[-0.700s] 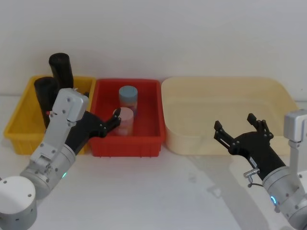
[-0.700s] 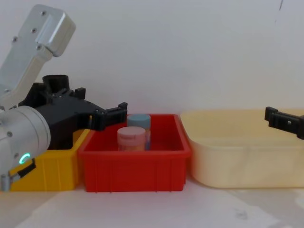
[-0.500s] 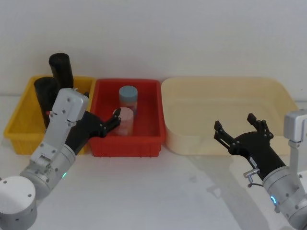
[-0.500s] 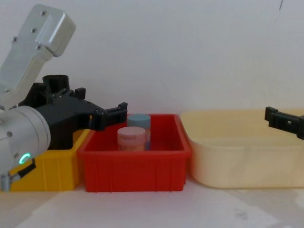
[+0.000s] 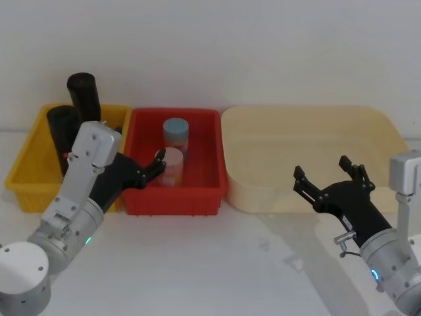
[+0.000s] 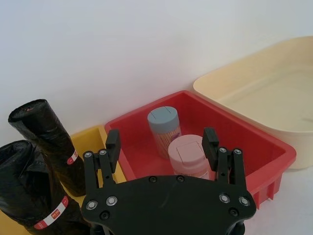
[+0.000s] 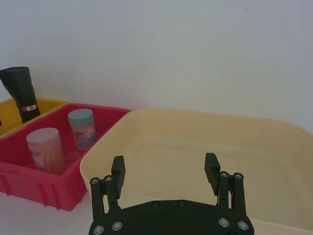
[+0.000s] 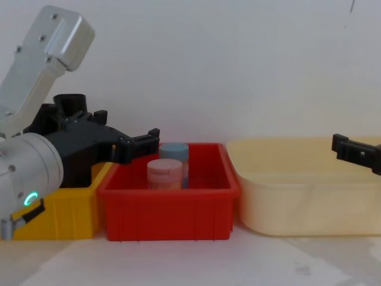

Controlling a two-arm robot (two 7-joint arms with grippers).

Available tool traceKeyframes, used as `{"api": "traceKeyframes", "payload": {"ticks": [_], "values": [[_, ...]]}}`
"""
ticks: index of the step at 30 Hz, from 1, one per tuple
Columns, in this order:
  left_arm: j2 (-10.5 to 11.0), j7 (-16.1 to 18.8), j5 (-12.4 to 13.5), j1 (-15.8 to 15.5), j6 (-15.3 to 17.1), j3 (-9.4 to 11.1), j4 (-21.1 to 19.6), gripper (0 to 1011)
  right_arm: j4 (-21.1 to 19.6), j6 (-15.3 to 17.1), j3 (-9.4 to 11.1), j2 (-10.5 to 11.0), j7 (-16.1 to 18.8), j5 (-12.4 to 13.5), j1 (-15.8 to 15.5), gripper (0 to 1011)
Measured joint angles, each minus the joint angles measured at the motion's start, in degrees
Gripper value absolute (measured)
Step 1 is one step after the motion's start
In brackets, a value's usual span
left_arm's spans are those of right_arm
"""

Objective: Pick up the garbage bag with the one hand and transfer it to the other hand.

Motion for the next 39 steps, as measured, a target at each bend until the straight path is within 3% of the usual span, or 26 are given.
{"api": "traceKeyframes", "payload": {"ticks": [32, 39], "values": [[0.00, -0.01, 0.03, -0.03, 0.01, 0.00, -0.04, 1001, 0.00, 0.10, 0.00, 0.01, 0.06, 0.00, 0.11, 1004], [0.59, -0.37, 0.08, -0.53, 2.63, -0.56, -2.37, 1001, -0.53, 2.18, -0.05, 0.74, 2.43, 0.86, 1.67, 1004]]}}
